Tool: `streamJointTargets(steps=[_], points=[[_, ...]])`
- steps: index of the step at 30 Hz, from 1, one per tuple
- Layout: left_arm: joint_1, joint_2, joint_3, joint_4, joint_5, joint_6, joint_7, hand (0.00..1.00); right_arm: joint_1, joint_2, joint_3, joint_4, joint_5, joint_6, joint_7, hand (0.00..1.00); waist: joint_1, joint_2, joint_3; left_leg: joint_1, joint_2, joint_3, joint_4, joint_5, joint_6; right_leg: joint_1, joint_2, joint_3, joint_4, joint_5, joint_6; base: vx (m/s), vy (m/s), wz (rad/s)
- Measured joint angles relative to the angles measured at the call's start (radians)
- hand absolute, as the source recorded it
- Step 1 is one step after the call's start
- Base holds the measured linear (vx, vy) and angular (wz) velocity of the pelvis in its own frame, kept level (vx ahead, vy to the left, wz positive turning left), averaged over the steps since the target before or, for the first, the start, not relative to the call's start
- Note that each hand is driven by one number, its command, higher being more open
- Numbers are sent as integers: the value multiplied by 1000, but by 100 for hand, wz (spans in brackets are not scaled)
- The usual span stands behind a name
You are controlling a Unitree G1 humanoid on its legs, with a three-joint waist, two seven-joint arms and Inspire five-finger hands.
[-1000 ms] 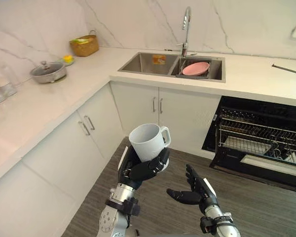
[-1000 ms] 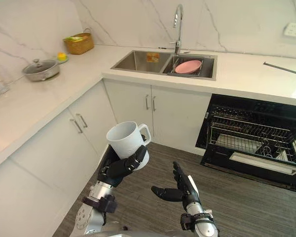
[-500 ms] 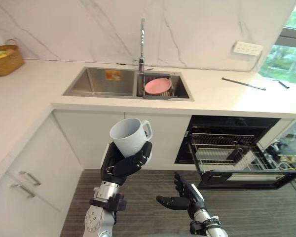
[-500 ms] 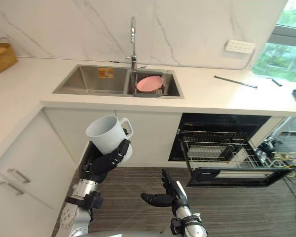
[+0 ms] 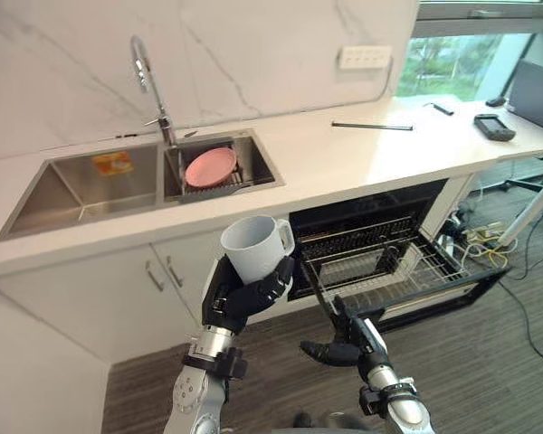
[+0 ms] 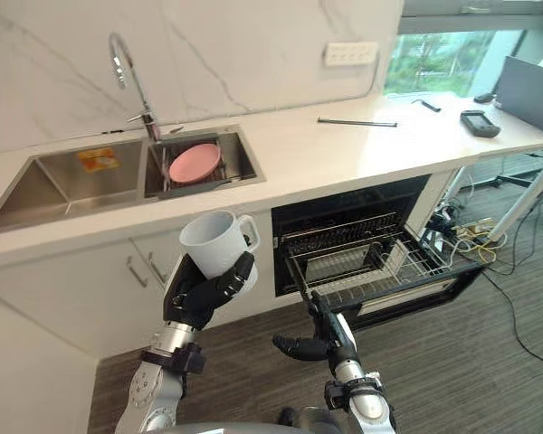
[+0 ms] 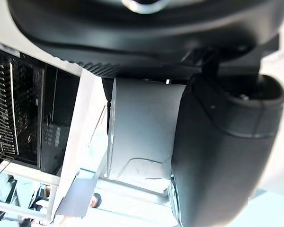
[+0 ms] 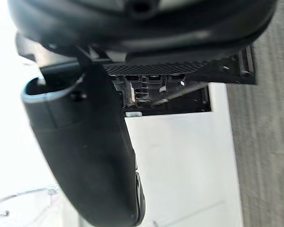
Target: Walk over to the sink, pick up the cup, carry it to the dishwasher, place the cup inside the dishwasher, then close the dishwasher door
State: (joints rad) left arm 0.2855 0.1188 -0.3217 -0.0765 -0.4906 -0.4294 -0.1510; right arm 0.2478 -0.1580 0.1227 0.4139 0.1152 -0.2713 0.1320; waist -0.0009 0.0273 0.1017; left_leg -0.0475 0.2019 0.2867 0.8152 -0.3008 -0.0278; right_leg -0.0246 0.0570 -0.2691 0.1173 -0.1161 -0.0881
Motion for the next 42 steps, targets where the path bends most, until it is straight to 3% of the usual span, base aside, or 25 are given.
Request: streamJointTargets(steps=[3,5,7,9,10,11,15,19,21,24,27,33,42], points=[[1,0,5,0,-1,-1,0,0,-2,-1,-1,-15,0,0,25,100,13,2,2,-40,-76,-60,-290,-13,-16,26,-4,45,-71,28,35,103,13,-64],[11,-4,15,0,-1,-1,1,0,-2,0,0,-11,0,3,35,100,13,4,3,-43,-115,-143,-438,19,-27,39,-4,81,-70,45,29,104,60,-56],[31,-20,23,-1,-1,-1,8,0,-2,-2,1,-1,-1,6,43,100,16,11,0,-44,-119,-178,-513,62,-37,42,-2,103,-57,55,24,122,117,-69],[49,-31,24,-2,0,-1,26,0,1,-16,13,6,-4,14,44,100,18,45,-18,-33,-106,-162,-531,135,-19,44,12,134,-39,56,26,169,175,-75],[49,-32,24,-3,0,-1,28,0,1,-20,19,5,-7,14,44,100,18,49,-21,-29,-104,-159,-535,158,-12,44,14,142,-37,57,27,261,224,-71],[47,-27,24,-9,1,-1,36,0,7,-17,22,4,-22,15,51,100,19,46,-29,-13,-112,-132,-544,160,9,39,1,161,-15,55,42,233,181,-42],[35,-25,21,-11,1,-1,45,0,29,-19,16,-6,-24,14,63,100,18,10,-40,41,-160,-121,-621,168,29,22,-45,165,53,3,60,216,150,-4],[27,-25,18,-45,0,0,40,0,36,-19,9,-11,-25,14,56,100,18,4,-45,92,-208,-149,-669,166,52,23,-93,141,140,-67,95,124,103,26],[11,-26,18,-49,0,0,35,0,36,-13,12,-7,-25,15,56,100,23,4,-45,128,-222,-167,-682,162,61,-2,-123,117,268,-95,126,75,123,25],[8,-7,14,-43,0,-1,34,0,36,23,28,-5,-27,15,60,100,28,-6,-46,184,-228,-171,-711,166,70,-39,-161,63,417,-108,125,18,70,7],[-19,22,14,-42,-1,-4,37,0,24,48,42,-5,-19,12,70,100,21,-50,-53,177,-261,-186,-692,157,74,-33,-214,42,383,-143,118,-3,12,16],[-57,5,13,-36,1,-4,38,0,0,45,23,-22,61,16,62,100,10,-47,-45,130,-232,-194,-660,155,63,23,-159,38,202,-98,104,-33,-25,2],[-48,-10,18,-36,21,-9,48,0,5,77,10,-187,80,20,67,100,15,-48,-45,114,-223,-157,-664,153,68,19,-141,71,148,-55,112,-6,32,-12]])
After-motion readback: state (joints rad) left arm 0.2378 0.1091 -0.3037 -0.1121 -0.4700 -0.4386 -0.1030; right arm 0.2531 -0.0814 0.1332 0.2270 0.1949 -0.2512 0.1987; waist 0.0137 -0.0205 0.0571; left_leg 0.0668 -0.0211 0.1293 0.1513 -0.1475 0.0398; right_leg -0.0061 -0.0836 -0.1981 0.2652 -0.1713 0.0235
